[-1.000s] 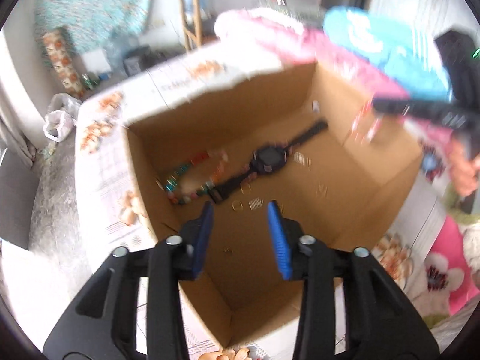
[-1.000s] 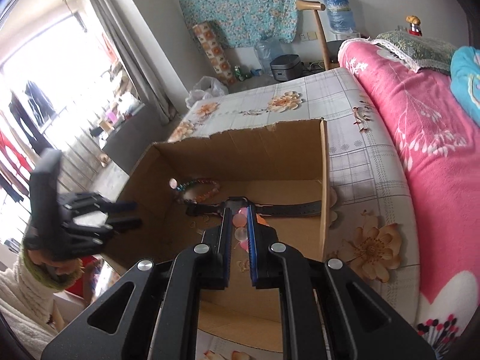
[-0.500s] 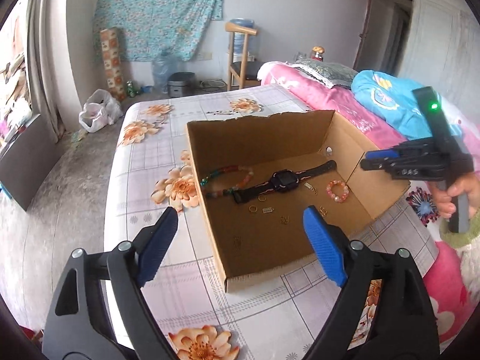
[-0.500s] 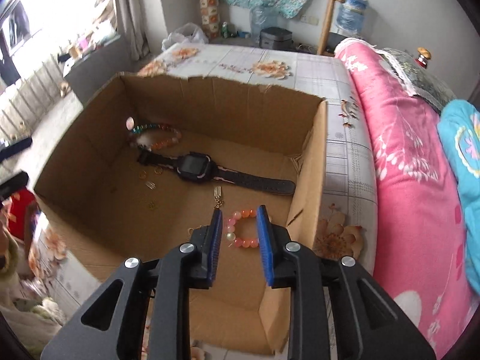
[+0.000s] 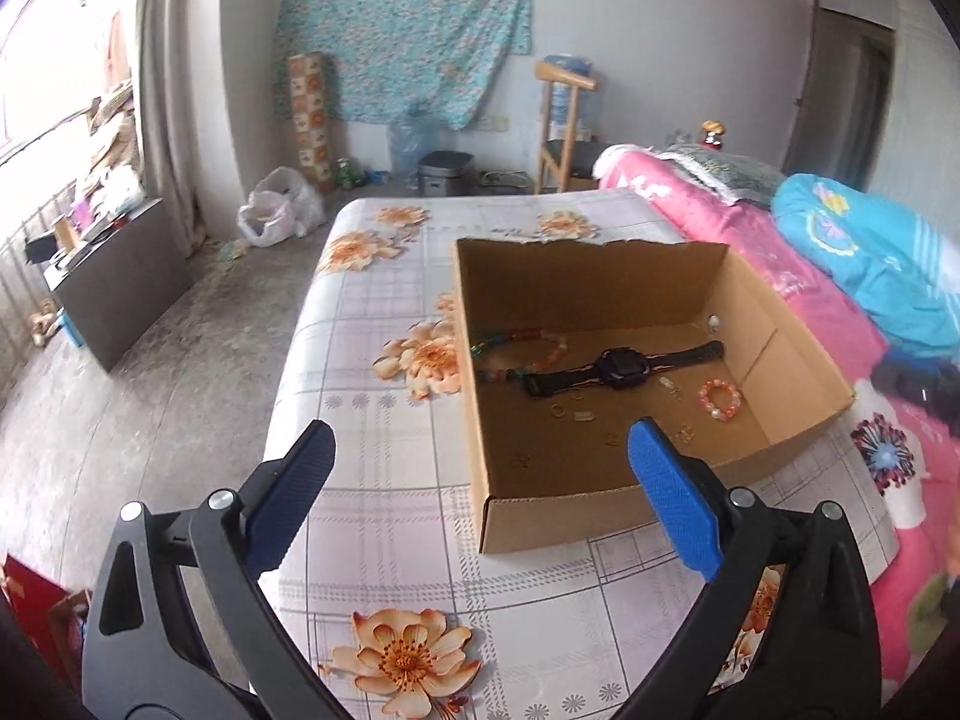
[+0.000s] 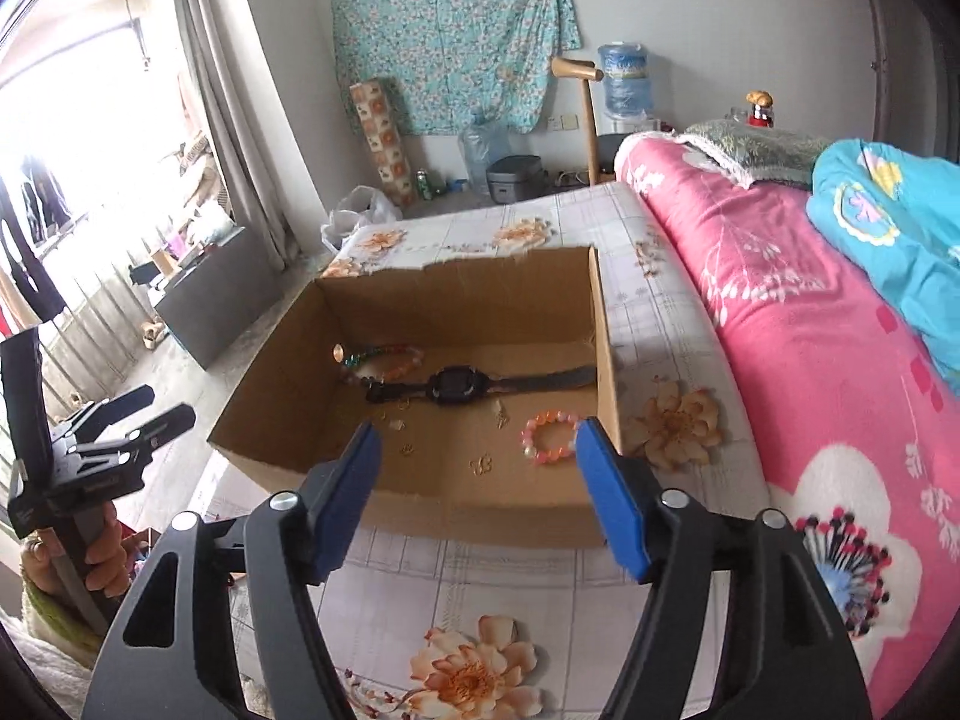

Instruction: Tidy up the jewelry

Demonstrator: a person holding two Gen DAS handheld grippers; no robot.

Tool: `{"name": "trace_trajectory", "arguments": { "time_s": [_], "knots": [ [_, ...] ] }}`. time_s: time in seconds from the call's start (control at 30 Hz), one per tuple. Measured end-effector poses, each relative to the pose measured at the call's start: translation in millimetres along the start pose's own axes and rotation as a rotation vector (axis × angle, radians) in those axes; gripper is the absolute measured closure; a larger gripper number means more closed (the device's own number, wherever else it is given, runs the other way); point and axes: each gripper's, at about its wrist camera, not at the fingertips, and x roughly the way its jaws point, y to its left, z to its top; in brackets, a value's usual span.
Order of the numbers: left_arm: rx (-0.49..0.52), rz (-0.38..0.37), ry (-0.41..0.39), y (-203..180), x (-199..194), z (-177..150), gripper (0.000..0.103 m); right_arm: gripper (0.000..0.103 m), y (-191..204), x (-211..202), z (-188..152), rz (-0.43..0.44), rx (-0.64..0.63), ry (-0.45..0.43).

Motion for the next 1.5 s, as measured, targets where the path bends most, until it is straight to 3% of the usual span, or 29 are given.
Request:
{"name": "trace_trajectory", "arguments": {
  "time_s": [0.2,0.3,0.43,0.5,0.77,1.03,1.5],
  "knots": [
    [0.020,0.071,0.066,-14,5,-6,0.008,0.021,7,27,-32,-0.070,0.085,0.154],
    [0.065,0.062,0.132,-29,13,-9,0.008,0.016,13,38,-41,-0.122,0.078,0.197],
    [-0.003,0.004,0.202,-38,26,-14,0.008,0.010,19,47,-41,-0.190,0.040,0.195],
    [-0.041,-0.018,0.227,-42,31,-17,0.008,0.008,21,50,-39,-0.289,0.019,0.181],
    [-0.032,0.018,0.288,-55,49,-19,0.008,0.007,22,67,-33,-0.379,-0.038,0.213],
    [-0.023,0.041,0.311,-58,55,-19,0.008,0.007,20,84,-28,-0.334,-0.015,0.310],
    [-0.023,0.038,0.344,-58,58,-19,0.008,0.007,8,82,-22,-0.288,0.069,0.312]
  ]
}}
